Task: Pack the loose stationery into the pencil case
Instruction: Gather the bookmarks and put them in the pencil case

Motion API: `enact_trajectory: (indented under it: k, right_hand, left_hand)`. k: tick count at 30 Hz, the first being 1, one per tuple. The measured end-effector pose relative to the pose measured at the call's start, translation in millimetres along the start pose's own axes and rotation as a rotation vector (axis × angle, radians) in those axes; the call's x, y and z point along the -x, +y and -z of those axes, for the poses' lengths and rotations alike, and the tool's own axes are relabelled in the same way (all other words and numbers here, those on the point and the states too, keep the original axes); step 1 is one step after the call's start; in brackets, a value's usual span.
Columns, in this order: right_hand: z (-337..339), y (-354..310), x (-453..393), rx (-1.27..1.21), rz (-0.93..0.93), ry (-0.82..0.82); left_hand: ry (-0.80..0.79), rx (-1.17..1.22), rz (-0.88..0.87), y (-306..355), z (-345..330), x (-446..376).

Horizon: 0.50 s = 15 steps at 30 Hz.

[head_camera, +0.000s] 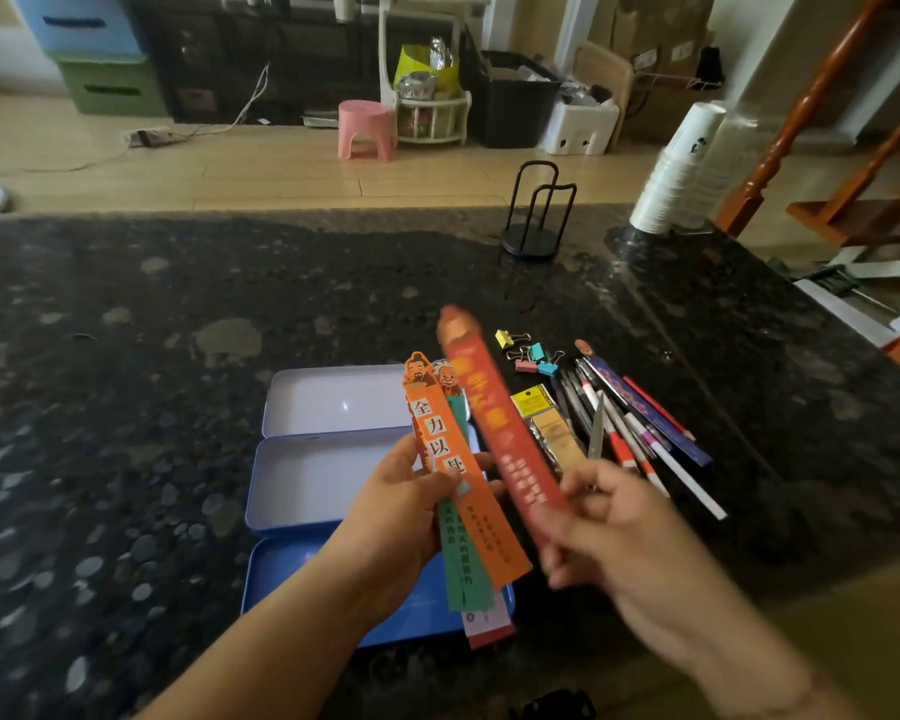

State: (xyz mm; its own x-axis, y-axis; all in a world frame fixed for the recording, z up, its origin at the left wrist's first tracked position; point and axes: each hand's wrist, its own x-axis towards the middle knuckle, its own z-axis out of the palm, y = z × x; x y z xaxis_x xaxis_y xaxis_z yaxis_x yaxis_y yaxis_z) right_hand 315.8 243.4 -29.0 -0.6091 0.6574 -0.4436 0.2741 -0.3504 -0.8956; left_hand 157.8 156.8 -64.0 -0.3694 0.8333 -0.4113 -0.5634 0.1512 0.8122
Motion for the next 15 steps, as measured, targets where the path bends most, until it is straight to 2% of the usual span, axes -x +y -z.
enact_trajectory:
  k: [2, 5, 10, 12, 14, 15]
  right_hand:
    - [-14, 8, 2, 0.125, -0.025, 0.000]
    - [-15, 14, -4, 0.331, 0.032, 0.041]
    - [-7, 15, -11, 0.580, 0.131, -0.034]
    - [10, 13, -17, 0.641, 0.288, 0.139]
    - [42, 9, -29, 0.700, 0.481, 0.482]
    - [63, 9, -37, 0.753, 0.513, 0.638]
  left_hand:
    - [0.026, 0.000, -0.006, -1, 0, 0]
    - [0.061, -0.038, -0.015, 0, 2, 1]
    - [0.106, -0.112, -0.005, 1, 5, -2]
    - [0.110, -0.111, 0.004, 2, 5, -2]
    - [0.100, -0.108, 0.006, 3, 7, -1]
    - [0.092, -0.102, 0.005, 3, 8, 0]
